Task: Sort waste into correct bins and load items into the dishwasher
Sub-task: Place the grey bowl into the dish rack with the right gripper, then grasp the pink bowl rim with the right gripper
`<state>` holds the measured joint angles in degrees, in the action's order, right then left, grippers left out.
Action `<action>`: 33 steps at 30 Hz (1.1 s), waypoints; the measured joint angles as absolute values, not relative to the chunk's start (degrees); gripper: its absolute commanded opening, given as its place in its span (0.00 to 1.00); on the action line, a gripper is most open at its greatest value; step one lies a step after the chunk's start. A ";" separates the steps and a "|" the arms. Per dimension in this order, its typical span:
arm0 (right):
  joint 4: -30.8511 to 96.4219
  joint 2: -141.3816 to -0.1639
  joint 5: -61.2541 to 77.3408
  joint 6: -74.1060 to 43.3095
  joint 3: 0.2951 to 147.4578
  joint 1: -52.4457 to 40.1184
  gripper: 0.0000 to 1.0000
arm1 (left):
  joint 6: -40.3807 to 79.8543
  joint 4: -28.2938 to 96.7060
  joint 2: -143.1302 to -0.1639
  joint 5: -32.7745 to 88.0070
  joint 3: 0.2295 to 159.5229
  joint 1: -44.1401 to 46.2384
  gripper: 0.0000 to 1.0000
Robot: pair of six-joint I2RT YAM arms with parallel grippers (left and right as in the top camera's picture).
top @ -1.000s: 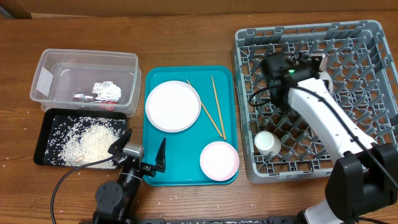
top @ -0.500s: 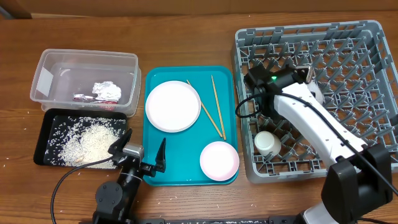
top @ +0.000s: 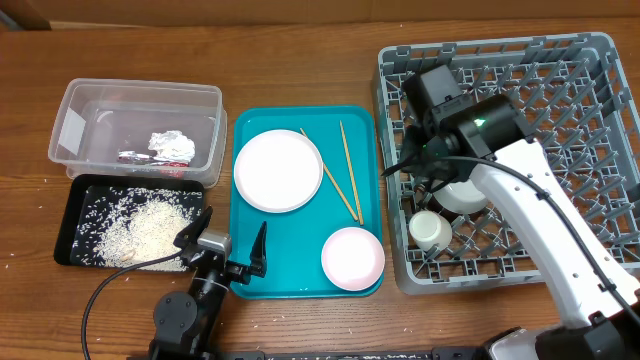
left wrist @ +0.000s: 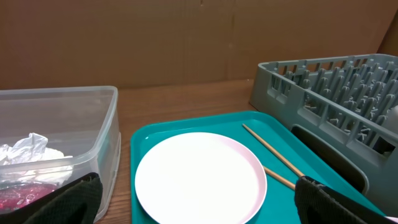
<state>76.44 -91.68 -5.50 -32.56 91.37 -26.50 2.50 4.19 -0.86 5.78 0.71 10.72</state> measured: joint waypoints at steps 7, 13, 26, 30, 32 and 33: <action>64.73 -91.68 1.48 -33.93 84.84 -40.42 0.42 | 2.50 4.21 -0.86 5.78 0.71 10.72 1.00; 62.33 -92.44 2.81 -33.32 74.98 -44.25 0.49 | 2.50 4.21 -0.86 5.76 0.71 10.72 1.00; 51.18 -97.27 3.75 -0.60 63.29 -44.23 0.43 | 2.50 4.19 -0.86 5.78 0.71 10.72 1.00; 50.98 -99.83 -0.12 0.62 63.20 -44.25 0.29 | 2.50 4.16 -0.86 5.78 0.71 10.72 1.00; 50.96 -99.92 -1.21 1.26 63.20 -44.23 0.29 | 2.50 4.19 -0.86 5.78 0.71 10.72 1.00; 50.98 -99.92 -1.48 1.32 63.20 -44.23 0.29 | 2.50 4.19 -0.86 5.76 0.71 10.72 1.00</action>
<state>50.98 -99.92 -1.48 1.32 63.20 -44.23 2.50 4.19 -0.86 5.76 0.71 10.72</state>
